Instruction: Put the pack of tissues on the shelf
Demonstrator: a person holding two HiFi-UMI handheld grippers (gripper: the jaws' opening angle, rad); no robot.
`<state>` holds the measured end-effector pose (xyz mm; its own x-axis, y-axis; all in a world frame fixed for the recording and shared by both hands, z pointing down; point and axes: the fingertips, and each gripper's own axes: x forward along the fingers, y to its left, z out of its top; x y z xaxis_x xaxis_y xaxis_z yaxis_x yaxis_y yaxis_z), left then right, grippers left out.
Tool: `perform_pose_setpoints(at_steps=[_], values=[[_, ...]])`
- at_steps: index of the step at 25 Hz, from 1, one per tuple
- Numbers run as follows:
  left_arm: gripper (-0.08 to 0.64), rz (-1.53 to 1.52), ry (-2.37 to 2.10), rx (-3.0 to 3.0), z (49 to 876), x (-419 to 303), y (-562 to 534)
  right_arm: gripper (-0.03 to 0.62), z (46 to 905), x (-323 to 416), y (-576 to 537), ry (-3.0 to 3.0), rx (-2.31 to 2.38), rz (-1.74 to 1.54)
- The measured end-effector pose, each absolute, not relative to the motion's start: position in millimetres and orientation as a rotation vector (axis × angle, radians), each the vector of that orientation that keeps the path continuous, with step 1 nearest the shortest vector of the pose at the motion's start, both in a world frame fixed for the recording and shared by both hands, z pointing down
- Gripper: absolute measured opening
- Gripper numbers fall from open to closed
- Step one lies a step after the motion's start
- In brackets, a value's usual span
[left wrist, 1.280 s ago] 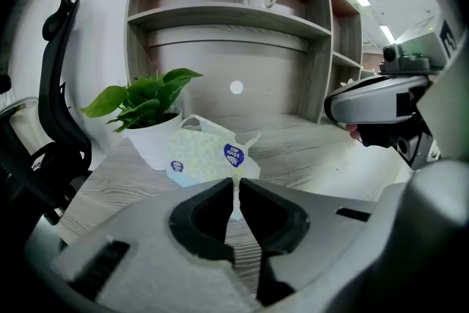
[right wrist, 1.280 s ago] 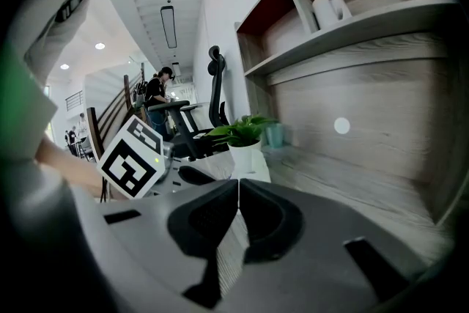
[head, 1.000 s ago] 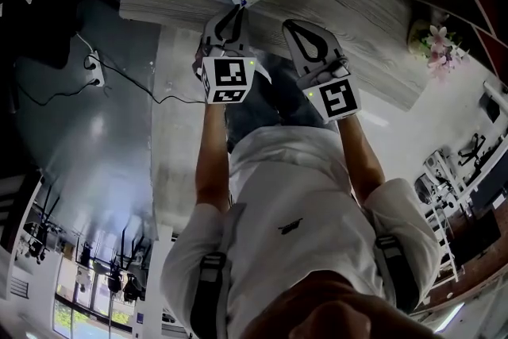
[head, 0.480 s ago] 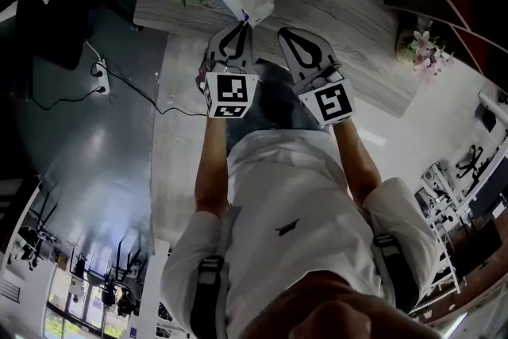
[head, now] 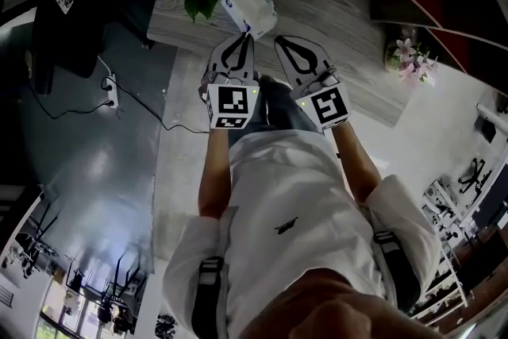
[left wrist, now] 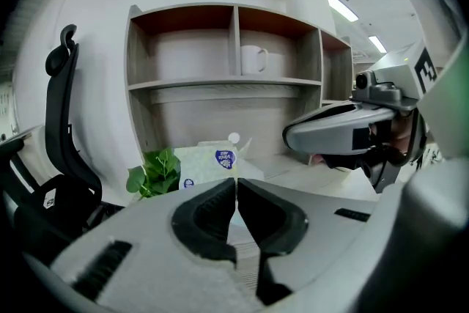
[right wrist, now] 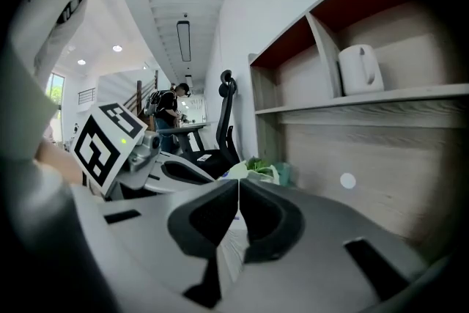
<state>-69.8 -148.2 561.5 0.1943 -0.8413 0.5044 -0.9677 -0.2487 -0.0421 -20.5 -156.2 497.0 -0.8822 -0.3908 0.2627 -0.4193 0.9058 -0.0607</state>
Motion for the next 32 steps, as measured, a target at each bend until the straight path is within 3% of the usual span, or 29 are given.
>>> perform_pose_setpoints(at_steps=[32], values=[[0.031, 0.516, -1.928, 2.427, 378.2, -95.6, -192.6, 0.026, 363.7, -39.3, -187.5, -2.99, 0.702, -0.035]])
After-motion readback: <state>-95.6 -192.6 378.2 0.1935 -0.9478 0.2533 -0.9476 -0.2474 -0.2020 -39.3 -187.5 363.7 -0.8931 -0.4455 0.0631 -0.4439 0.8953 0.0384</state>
